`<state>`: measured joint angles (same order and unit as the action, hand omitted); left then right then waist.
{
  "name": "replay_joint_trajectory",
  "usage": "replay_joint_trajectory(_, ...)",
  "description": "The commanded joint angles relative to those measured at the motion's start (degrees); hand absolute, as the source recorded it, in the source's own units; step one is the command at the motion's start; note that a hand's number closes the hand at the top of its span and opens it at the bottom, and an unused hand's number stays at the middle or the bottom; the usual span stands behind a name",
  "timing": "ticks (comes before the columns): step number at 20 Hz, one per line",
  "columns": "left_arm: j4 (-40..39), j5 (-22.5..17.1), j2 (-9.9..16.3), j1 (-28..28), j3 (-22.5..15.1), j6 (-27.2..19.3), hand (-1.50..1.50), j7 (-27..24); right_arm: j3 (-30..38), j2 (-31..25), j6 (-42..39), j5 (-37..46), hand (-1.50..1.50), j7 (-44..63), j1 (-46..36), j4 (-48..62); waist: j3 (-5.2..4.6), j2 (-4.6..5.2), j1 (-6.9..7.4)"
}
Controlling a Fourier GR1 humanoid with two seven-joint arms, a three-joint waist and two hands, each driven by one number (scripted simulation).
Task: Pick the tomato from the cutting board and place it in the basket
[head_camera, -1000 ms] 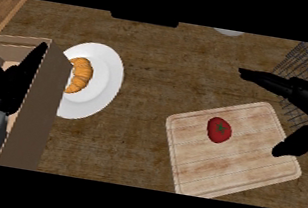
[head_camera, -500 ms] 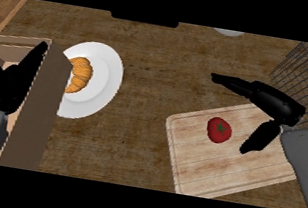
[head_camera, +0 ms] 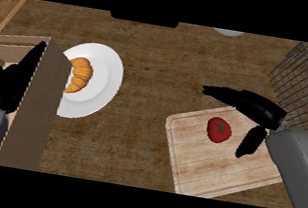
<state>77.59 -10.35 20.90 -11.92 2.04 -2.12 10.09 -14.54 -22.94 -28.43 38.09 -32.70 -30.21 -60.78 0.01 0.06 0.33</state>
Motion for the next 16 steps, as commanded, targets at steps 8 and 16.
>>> replay_joint_trajectory(8,-2.76,4.09,-3.60,-1.23,0.45,0.33,0.00,-1.43,2.08,1.11,1.32,4.34,-1.50,-9.85,-3.56,10.69,0.00,0.10,-0.08)
replay_joint_trajectory(16,2.65,2.00,-1.87,-0.25,3.20,2.64,0.00,3.94,0.00,1.47,0.73,4.54,-1.50,-10.53,-0.54,6.28,-0.01,-0.08,-0.19)
